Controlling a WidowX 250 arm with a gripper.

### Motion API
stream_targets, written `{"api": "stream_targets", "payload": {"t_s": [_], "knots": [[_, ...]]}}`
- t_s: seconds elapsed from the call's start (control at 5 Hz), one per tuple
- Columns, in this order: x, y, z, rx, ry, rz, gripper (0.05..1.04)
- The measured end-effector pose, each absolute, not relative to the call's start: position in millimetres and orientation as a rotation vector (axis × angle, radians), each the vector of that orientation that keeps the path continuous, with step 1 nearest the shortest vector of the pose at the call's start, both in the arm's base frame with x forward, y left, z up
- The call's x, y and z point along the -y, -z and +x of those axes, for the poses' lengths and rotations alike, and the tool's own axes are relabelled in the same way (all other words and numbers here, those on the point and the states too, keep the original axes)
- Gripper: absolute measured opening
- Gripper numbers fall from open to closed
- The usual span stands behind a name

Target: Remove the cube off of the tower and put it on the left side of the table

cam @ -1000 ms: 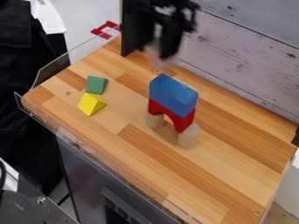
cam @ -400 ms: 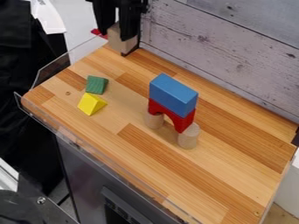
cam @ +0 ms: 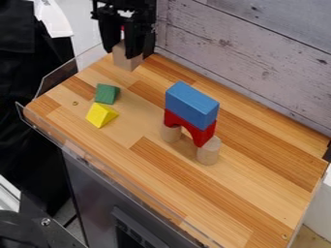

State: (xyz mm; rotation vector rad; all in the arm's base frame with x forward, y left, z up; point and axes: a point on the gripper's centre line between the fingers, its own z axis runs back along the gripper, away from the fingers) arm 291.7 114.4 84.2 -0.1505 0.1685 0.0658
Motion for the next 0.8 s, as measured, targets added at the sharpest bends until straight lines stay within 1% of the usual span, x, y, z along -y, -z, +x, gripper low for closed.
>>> {"api": "stream_targets", "payload": {"t_s": [0.2,0.4,0.6,0.8], "knots": [[-123.2,-61.0,293.0,-0.22,-0.08,-0.182,0.547],[-130.1,-41.2,295.1,-0.253,-0.075,-0.228,0.547],[-133.7,-35.4,298.8,-0.24,-0.06,-0.222,0.547],[-129.3,-22.5,294.9,-0.282,-0.03,-0.19,0.547]]}}
